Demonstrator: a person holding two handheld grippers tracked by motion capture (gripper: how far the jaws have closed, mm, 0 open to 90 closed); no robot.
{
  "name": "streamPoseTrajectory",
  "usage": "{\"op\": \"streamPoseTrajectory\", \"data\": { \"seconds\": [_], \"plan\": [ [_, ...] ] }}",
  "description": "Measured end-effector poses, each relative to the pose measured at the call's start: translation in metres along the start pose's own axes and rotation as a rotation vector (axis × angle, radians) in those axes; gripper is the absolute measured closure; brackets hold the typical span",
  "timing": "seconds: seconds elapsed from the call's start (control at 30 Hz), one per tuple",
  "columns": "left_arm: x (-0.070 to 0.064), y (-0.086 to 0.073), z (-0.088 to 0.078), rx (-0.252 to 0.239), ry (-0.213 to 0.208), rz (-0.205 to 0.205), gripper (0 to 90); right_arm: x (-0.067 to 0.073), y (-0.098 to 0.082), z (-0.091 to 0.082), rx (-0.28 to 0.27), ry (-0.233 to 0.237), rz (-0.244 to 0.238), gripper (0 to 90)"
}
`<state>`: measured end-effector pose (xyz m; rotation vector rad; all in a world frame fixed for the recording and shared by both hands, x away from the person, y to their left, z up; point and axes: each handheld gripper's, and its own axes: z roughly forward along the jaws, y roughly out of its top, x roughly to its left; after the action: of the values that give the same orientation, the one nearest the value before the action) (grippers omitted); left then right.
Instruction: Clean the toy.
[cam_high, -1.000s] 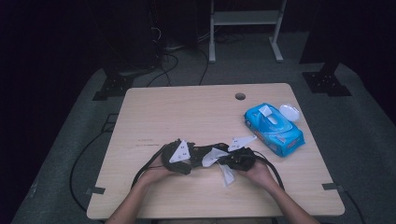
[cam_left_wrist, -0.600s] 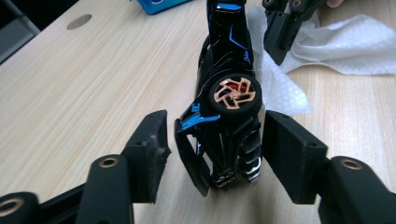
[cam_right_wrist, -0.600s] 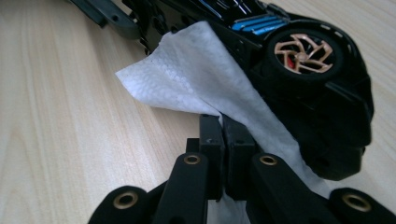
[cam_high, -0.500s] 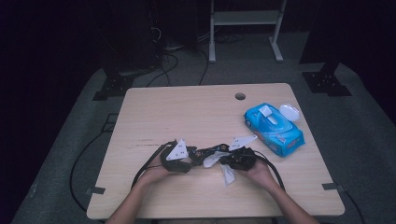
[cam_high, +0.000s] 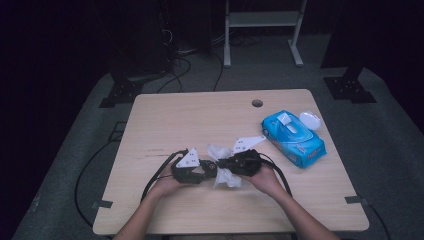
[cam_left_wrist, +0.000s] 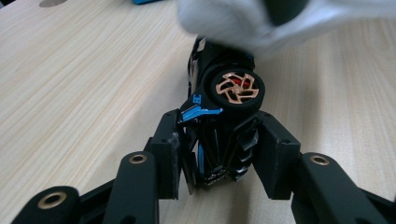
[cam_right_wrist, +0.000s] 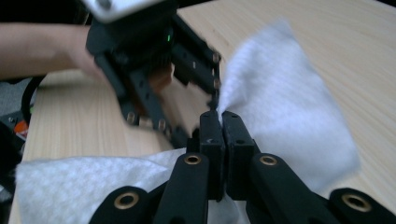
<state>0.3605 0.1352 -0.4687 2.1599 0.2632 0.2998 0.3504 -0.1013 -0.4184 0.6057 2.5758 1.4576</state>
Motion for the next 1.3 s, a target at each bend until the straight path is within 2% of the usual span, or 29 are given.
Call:
{"op": "streamPoseTrajectory", "data": {
  "seconds": [0.07,0.17,0.23,0.37,0.43,0.53,0.63,0.73,0.9,1.0,1.13,1.3],
  "plan": [
    [-0.001,0.0,0.0,-0.005,0.0,0.0,57.5,0.001,0.007,0.012,-0.01,0.009,0.009,87.4],
    [-0.003,0.001,0.001,-0.003,0.008,0.01,58.0,0.001,0.01,0.031,0.023,0.015,0.012,87.3],
    [-0.002,0.001,0.0,-0.002,0.007,0.008,58.1,-0.001,0.009,0.035,0.021,0.009,0.013,87.3],
    [-0.001,-0.001,0.0,-0.006,0.004,0.0,58.1,-0.01,0.003,0.026,0.01,-0.003,0.048,87.2],
    [-0.001,0.0,0.0,-0.006,0.004,0.001,58.1,-0.012,0.001,0.021,0.014,-0.031,0.041,86.6],
    [-0.001,0.0,0.0,-0.006,0.004,0.003,58.0,-0.013,-0.001,0.018,0.011,-0.035,0.061,86.4],
    [-0.001,-0.001,0.0,-0.007,0.001,0.002,57.9,-0.011,0.001,0.02,0.016,-0.02,0.045,77.7],
    [-0.001,-0.001,0.0,-0.011,-0.001,0.0,57.8,-0.007,0.005,0.014,-0.01,-0.019,0.025,70.7],
    [-0.001,-0.001,0.0,-0.008,-0.001,0.0,57.7,-0.009,0.008,-0.001,-0.025,-0.068,-0.017,64.2],
    [-0.001,-0.001,-0.001,-0.007,0.002,0.004,57.7,-0.012,0.003,0.002,0.008,-0.081,-0.019,59.2],
    [0.0,-0.001,-0.001,-0.009,-0.001,0.001,57.7,-0.016,-0.003,0.009,0.031,-0.085,-0.006,59.3],
    [0.0,-0.001,-0.001,-0.008,-0.006,0.0,57.9,-0.024,-0.01,0.009,-0.008,-0.022,0.064,75.9]
  ]
}}
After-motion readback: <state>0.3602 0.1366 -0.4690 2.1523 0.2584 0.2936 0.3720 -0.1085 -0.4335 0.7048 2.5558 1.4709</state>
